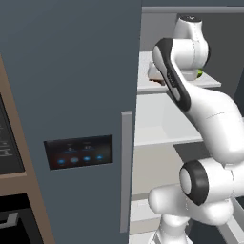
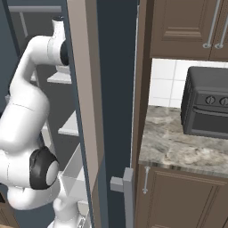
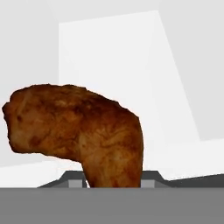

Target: Open the fridge, remove the kiwi, eggplant, and chicken drumstick, and place them on any counter.

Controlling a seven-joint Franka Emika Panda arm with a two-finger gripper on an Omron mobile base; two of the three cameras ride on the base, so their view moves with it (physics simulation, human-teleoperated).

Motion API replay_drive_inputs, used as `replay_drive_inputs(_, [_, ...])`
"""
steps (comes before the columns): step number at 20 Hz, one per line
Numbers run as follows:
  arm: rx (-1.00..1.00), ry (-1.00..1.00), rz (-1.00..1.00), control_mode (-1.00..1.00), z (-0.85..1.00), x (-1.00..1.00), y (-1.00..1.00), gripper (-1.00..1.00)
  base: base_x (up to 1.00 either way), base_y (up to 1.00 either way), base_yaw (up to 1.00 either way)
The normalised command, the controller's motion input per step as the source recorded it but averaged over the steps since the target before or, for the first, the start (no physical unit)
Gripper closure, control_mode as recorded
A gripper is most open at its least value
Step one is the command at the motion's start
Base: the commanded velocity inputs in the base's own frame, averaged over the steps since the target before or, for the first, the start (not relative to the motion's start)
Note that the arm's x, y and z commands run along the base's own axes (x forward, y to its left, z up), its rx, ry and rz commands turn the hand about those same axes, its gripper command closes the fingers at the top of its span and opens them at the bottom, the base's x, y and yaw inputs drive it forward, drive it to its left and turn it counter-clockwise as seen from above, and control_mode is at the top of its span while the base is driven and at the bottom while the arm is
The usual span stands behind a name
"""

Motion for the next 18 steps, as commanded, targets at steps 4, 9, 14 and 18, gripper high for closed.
replay_drive_inputs(4, [0.0, 0.0, 0.0, -1.0, 0.01, -0.72, 0.0, 1.0, 0.0, 0.0, 0.0])
replay_drive_inputs(9, [0.0, 0.0, 0.0, -1.0, 0.08, -0.8, 0.0, 1.0, 0.0, 0.0, 0.0])
replay_drive_inputs(14, [0.0, 0.0, 0.0, -1.0, 0.13, -0.91, 0.07, 1.0, 0.0, 0.0, 0.0])
replay_drive_inputs(18, [0.0, 0.0, 0.0, -1.0, 0.1, -0.91, 0.13, 1.0, 0.0, 0.0, 0.0])
